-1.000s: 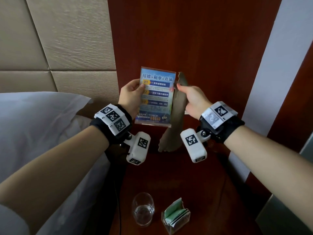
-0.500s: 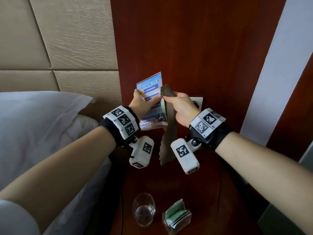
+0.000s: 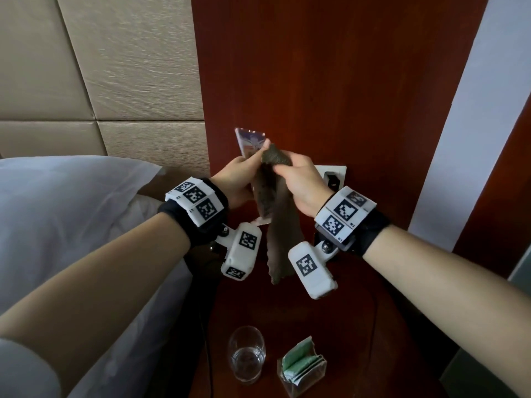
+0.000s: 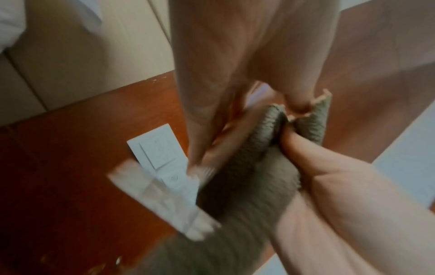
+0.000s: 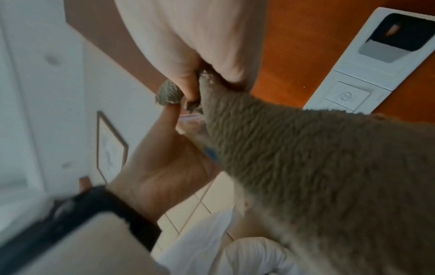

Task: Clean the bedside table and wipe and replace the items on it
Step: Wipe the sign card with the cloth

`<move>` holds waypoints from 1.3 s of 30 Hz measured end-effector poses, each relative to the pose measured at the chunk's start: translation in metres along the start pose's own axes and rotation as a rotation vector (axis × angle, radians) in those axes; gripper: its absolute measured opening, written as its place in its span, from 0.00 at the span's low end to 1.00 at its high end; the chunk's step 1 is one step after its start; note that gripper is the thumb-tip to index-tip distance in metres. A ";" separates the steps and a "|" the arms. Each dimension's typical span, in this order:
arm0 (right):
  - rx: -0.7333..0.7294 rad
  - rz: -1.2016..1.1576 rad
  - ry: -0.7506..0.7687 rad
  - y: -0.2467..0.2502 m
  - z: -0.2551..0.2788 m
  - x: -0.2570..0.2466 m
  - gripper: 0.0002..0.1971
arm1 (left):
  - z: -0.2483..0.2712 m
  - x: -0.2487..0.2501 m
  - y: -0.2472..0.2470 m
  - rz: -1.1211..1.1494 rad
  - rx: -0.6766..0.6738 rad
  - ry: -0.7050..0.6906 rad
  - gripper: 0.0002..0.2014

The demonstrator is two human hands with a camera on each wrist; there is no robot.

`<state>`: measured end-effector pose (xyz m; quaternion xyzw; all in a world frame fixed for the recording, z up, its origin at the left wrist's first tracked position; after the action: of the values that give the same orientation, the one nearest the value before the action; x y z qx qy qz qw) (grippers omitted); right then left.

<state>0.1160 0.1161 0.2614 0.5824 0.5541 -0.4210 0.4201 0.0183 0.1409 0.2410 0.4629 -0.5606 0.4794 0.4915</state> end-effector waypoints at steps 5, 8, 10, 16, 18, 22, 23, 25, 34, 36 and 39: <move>-0.002 0.190 0.119 0.003 0.001 -0.008 0.18 | 0.006 -0.001 -0.002 0.012 -0.049 -0.020 0.30; 0.049 0.228 0.143 0.011 -0.003 -0.007 0.17 | 0.012 0.000 -0.007 0.001 -0.101 -0.036 0.29; 0.083 0.263 0.191 0.012 -0.003 -0.012 0.19 | 0.014 0.002 -0.010 0.021 -0.122 -0.043 0.31; 0.130 0.454 0.335 0.003 -0.004 -0.023 0.24 | 0.011 0.008 -0.010 0.074 -0.139 -0.061 0.34; 0.091 0.497 0.368 -0.004 0.002 -0.023 0.25 | 0.007 0.011 -0.006 0.101 -0.113 -0.069 0.35; -0.076 0.533 0.471 -0.031 0.023 -0.012 0.30 | -0.001 0.017 0.010 0.148 0.013 -0.074 0.34; -0.118 0.531 0.475 -0.035 0.027 -0.006 0.30 | -0.002 0.017 0.013 0.139 0.022 -0.069 0.34; -0.163 0.531 0.477 -0.038 0.029 0.005 0.32 | -0.004 0.018 0.017 0.122 0.011 -0.071 0.33; 0.014 0.560 0.324 -0.018 0.009 0.017 0.26 | -0.002 -0.012 0.011 0.079 -0.045 0.024 0.28; 0.080 0.549 0.317 -0.011 -0.002 0.002 0.26 | 0.001 -0.016 0.005 0.087 -0.078 0.051 0.27; 0.099 0.566 0.361 -0.009 -0.010 -0.016 0.26 | 0.000 -0.015 -0.003 0.100 -0.110 0.044 0.28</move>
<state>0.1064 0.1215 0.2792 0.7979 0.4149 -0.2042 0.3868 0.0229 0.1411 0.2261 0.3961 -0.5976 0.4818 0.5039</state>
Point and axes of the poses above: each hand's wrist, its own z-axis away from the middle knuckle, its own y-axis out of the back of the hand, x = y × z, the point moved 9 cm from there along -z, towards the middle knuckle, and after that the axes turned 6 degrees about x, right-handed, at the moved point
